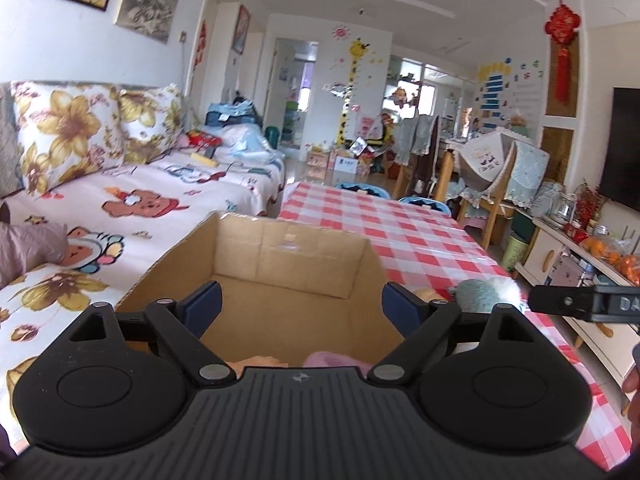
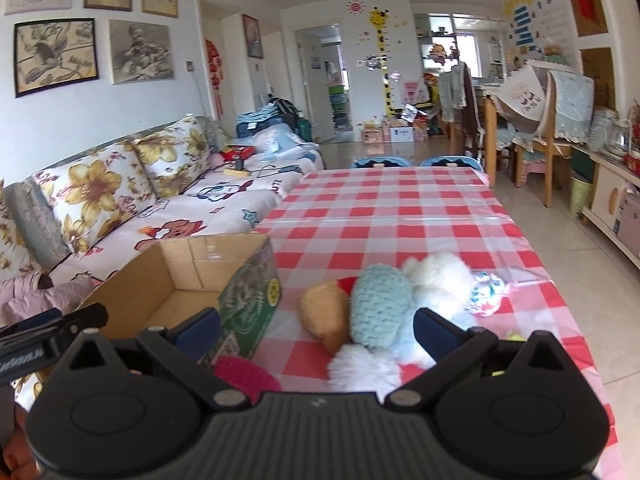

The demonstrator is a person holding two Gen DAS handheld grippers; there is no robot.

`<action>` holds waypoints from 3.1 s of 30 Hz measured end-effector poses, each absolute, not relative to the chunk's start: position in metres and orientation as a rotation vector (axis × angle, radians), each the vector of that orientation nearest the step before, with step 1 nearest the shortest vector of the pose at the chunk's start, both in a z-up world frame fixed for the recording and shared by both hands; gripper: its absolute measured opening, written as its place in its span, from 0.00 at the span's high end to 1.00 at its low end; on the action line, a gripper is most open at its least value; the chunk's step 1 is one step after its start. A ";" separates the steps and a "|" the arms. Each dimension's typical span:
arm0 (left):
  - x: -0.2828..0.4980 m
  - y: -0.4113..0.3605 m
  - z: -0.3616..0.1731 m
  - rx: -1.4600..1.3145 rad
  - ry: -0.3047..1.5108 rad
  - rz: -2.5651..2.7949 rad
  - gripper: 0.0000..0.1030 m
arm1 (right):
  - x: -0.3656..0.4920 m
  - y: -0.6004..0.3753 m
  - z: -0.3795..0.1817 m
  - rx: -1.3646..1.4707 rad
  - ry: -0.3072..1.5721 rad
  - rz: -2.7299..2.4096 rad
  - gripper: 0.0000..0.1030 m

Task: Organize soft objects
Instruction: 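Return both tools to the table toward the knit sock roll and green sponge, then grasp the pink knit sock roll with the left tool while the right tool grasps the green sponge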

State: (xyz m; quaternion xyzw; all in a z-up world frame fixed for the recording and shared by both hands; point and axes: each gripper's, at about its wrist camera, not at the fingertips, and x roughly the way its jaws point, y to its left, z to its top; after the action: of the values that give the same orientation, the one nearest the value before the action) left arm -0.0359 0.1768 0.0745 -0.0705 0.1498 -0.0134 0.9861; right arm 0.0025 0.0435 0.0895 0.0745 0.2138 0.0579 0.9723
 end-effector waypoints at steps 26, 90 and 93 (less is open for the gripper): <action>-0.076 0.110 0.042 0.061 0.346 -0.152 0.00 | -0.011 -0.027 0.087 0.261 0.427 -0.022 0.01; 0.012 0.082 0.022 -0.046 0.529 -0.130 0.00 | 0.045 -0.105 -0.004 0.393 0.771 -0.132 0.01; 0.011 0.080 0.023 -0.034 0.544 -0.135 0.00 | 0.048 -0.098 -0.008 0.383 0.775 -0.112 0.01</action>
State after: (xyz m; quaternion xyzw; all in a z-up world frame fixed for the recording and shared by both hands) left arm 0.0113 0.0803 0.0228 -0.0169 0.2684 -0.0664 0.9609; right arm 0.0477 -0.0979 -0.0077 0.1853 0.3752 -0.0542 0.9066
